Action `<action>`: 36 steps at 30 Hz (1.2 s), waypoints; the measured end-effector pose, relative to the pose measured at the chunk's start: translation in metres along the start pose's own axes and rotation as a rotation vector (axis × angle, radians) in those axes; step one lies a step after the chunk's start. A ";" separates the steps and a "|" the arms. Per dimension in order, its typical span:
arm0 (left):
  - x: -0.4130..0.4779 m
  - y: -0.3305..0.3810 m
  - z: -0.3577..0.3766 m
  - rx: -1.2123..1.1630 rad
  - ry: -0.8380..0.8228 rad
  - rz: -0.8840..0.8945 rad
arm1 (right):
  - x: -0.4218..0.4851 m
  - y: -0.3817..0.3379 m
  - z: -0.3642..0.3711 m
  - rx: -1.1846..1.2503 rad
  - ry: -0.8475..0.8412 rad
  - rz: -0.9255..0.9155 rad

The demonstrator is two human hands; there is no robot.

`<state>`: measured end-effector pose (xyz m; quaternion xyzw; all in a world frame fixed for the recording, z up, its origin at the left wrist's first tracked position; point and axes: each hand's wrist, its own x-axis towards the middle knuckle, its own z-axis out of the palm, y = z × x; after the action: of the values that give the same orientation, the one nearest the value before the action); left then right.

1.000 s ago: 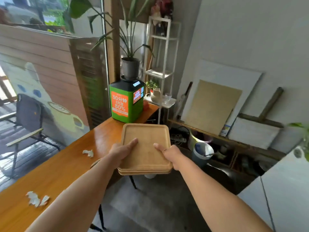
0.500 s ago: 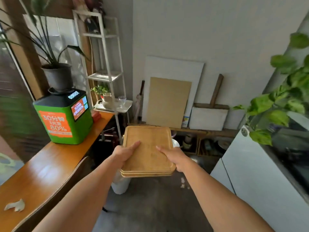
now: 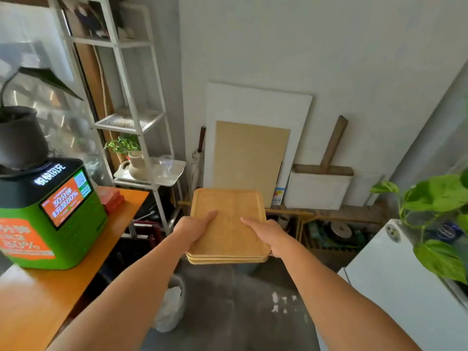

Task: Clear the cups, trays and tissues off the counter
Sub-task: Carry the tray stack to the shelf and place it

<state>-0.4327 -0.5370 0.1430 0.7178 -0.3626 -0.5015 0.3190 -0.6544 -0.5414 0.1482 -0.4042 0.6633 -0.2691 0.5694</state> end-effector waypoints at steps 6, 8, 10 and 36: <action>0.070 0.034 0.010 0.083 0.066 -0.021 | 0.075 -0.037 -0.005 0.002 -0.015 -0.018; 0.096 0.049 0.012 0.107 0.093 -0.020 | 0.104 -0.053 -0.005 0.006 -0.040 -0.033; 0.127 0.066 0.013 0.121 0.124 -0.020 | 0.136 -0.069 -0.006 0.018 -0.067 -0.059; 0.372 0.185 -0.002 0.052 0.398 -0.226 | 0.436 -0.251 0.028 -0.247 -0.323 -0.013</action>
<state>-0.3808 -0.9483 0.1136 0.8466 -0.2225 -0.3733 0.3073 -0.5801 -1.0391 0.1132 -0.5129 0.5889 -0.1212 0.6127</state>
